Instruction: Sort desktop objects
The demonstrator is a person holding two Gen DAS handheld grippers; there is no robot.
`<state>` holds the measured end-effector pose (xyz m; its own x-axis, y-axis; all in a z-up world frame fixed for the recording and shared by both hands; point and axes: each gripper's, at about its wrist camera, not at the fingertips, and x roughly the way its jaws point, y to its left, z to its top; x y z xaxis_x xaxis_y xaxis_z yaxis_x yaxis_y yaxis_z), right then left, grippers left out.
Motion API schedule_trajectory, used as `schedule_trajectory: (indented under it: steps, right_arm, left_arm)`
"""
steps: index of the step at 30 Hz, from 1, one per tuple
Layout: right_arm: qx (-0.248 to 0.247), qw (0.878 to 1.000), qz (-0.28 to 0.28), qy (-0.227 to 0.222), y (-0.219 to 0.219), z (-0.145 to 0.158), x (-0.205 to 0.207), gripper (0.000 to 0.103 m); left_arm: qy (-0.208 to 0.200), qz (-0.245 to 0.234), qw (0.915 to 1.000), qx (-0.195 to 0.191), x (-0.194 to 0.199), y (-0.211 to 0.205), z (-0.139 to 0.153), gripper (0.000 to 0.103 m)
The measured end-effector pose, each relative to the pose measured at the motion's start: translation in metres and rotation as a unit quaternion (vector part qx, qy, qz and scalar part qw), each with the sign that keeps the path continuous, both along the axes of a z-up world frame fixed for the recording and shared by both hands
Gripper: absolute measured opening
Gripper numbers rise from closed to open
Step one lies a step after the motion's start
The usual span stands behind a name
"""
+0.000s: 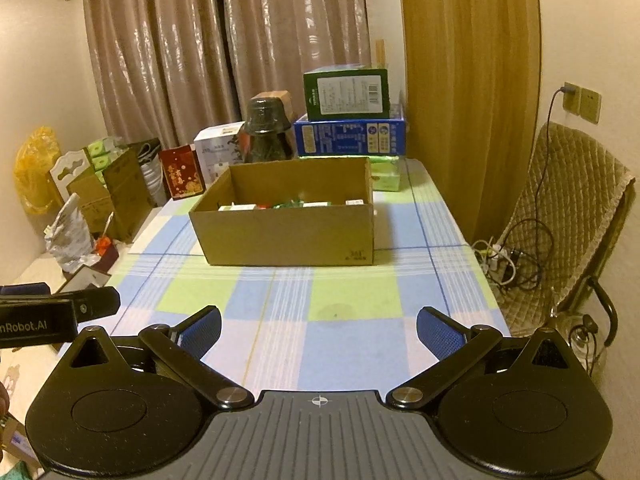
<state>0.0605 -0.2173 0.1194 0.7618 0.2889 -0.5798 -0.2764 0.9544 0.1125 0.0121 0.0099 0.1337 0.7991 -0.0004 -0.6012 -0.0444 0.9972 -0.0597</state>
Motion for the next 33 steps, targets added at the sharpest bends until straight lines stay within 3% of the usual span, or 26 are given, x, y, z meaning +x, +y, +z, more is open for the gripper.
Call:
schedule_trajectory:
  steps: [33]
  right_arm:
    - [0.004, 1.000, -0.008, 0.010, -0.002, -0.006, 0.004, 0.101]
  left_arm:
    - [0.016, -0.016, 0.9997, 0.002, 0.003, -0.004, -0.013, 0.102]
